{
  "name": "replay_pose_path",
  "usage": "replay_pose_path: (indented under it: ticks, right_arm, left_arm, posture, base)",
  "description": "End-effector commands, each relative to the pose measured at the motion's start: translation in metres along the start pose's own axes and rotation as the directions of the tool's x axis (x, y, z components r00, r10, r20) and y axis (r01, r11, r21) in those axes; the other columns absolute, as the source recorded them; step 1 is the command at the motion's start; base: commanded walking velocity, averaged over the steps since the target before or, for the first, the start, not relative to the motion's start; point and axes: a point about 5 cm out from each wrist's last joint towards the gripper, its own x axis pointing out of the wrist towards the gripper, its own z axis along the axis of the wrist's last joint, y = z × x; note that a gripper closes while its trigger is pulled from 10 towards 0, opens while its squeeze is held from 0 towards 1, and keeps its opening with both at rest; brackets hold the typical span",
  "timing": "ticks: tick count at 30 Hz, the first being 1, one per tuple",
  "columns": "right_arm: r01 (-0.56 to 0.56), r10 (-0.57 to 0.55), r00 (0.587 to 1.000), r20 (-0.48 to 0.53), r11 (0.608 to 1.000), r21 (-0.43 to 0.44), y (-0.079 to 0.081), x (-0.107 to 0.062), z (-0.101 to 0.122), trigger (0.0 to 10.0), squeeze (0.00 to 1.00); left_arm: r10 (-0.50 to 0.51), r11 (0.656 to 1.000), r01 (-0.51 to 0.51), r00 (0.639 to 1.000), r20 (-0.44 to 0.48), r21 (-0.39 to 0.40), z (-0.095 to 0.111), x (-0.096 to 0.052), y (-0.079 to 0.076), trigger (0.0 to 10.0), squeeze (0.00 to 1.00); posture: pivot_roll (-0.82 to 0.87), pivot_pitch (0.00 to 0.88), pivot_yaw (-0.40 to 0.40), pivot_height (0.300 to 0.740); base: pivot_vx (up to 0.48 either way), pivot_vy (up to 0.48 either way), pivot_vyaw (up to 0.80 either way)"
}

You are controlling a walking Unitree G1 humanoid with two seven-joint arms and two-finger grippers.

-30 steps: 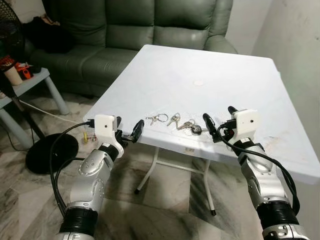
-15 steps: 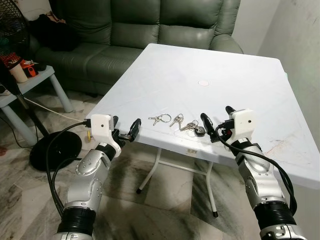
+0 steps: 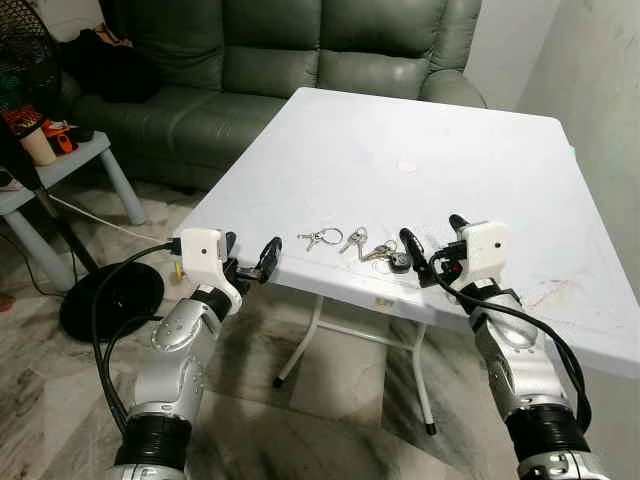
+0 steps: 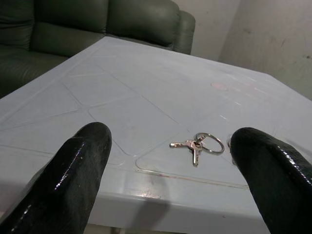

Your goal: Hang keys on a hook

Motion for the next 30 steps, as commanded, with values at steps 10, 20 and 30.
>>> replay_pose_path:
  ticks: [10, 20, 30]
  right_arm:
    - [0.001, -0.001, 1.000, 0.019, 1.000, 0.009, 0.0026, -0.0002, 0.0037, 10.0, 0.00]
    - [-0.002, 0.002, 1.000, 0.017, 1.000, 0.009, 0.0028, -0.0010, 0.0034, 10.0, 0.00]
    - [-0.009, 0.009, 1.000, 0.017, 1.000, 0.005, 0.0030, -0.0006, 0.0041, 10.0, 0.00]
  left_arm:
    - [-0.007, 1.000, 0.007, 1.000, 0.011, -0.011, 0.0053, 0.0035, -0.0006, 10.0, 0.00]
    - [-0.006, 1.000, 0.006, 1.000, 0.016, -0.016, 0.0061, 0.0046, -0.0012, 10.0, 0.00]
    - [0.000, 1.000, 0.000, 1.000, 0.020, 0.001, 0.0063, 0.0044, -0.0009, 10.0, 0.00]
  posture:
    - [-0.05, 0.000, -0.013, 0.740]
    - [-0.05, 0.000, -0.019, 0.740]
    - [-0.05, 0.000, -0.022, 0.740]
  base:
    - [0.000, 0.405, 0.00]
    - [0.000, 0.460, 0.00]
    - [0.000, 0.300, 0.00]
